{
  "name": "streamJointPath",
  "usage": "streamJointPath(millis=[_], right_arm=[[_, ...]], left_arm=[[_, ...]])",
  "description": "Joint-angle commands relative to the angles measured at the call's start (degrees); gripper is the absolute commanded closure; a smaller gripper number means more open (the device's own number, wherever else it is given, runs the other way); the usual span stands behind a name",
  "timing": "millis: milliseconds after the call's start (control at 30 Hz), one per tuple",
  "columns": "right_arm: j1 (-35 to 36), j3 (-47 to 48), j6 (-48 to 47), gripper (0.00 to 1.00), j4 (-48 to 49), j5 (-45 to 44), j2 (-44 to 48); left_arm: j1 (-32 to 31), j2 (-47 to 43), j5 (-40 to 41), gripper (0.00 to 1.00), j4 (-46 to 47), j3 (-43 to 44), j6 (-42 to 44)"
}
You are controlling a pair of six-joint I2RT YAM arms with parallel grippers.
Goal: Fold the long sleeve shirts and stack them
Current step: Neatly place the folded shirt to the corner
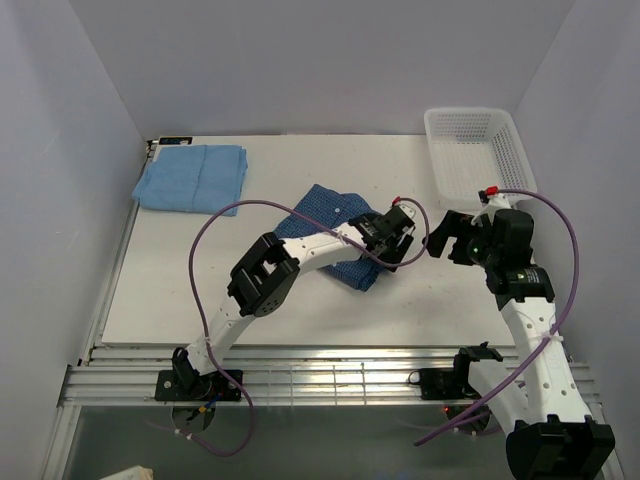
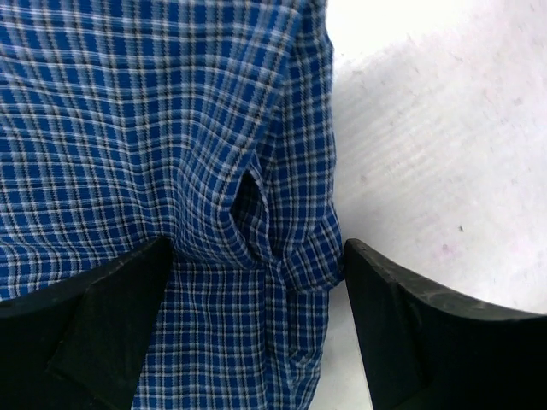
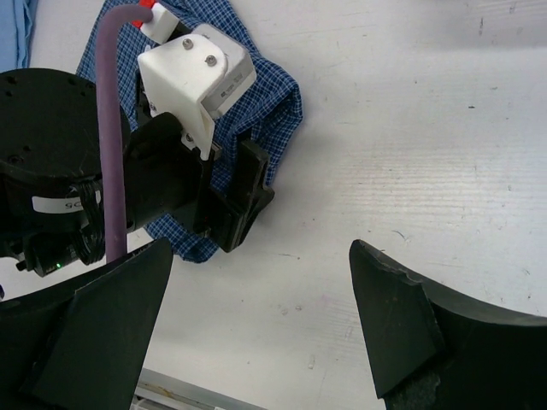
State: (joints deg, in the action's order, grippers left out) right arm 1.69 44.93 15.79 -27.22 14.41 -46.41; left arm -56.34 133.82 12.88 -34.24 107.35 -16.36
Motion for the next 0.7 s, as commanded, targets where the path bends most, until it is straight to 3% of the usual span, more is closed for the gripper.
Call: streamJointPath(millis=[0, 33, 133, 167, 267, 500, 667], right_arm=[[0.9, -0.5, -0.9, 0.1, 1.9, -0.5, 1.1], [1.1, -0.6, -0.9, 0.1, 1.8, -0.7, 1.4], [1.3, -0.9, -1.2, 0.1, 1.7, -1.5, 2.1], [1.4, -1.1, -1.3, 0.1, 1.6, -1.8, 2.5], [1.6, -1.2, -1.8, 0.1, 1.8, -3.8, 3.6], [1.8, -1.7, -2.3, 0.1, 1.8, -4.4, 4.3], [2.1, -1.6, -2.6, 0.1, 1.7, -5.0, 4.7]], left_arm=[[-0.2, 9.9, 2.2, 0.16, -11.7, -5.0, -4.6], [-0.2, 10.3, 2.9, 0.32, -11.8, -4.9, -4.8], [-0.1, 12.9, 4.5, 0.61, -13.0, -3.3, -5.1], [-0.2, 13.4, 4.8, 0.77, -13.7, -2.9, -5.2], [-0.1, 14.2, 6.1, 1.0, -14.4, -2.2, -5.0], [0.4, 2.5, 5.1, 1.0, -14.1, -0.7, -0.5], [4.4, -9.3, -5.3, 1.0, -12.0, 3.9, 2.6]])
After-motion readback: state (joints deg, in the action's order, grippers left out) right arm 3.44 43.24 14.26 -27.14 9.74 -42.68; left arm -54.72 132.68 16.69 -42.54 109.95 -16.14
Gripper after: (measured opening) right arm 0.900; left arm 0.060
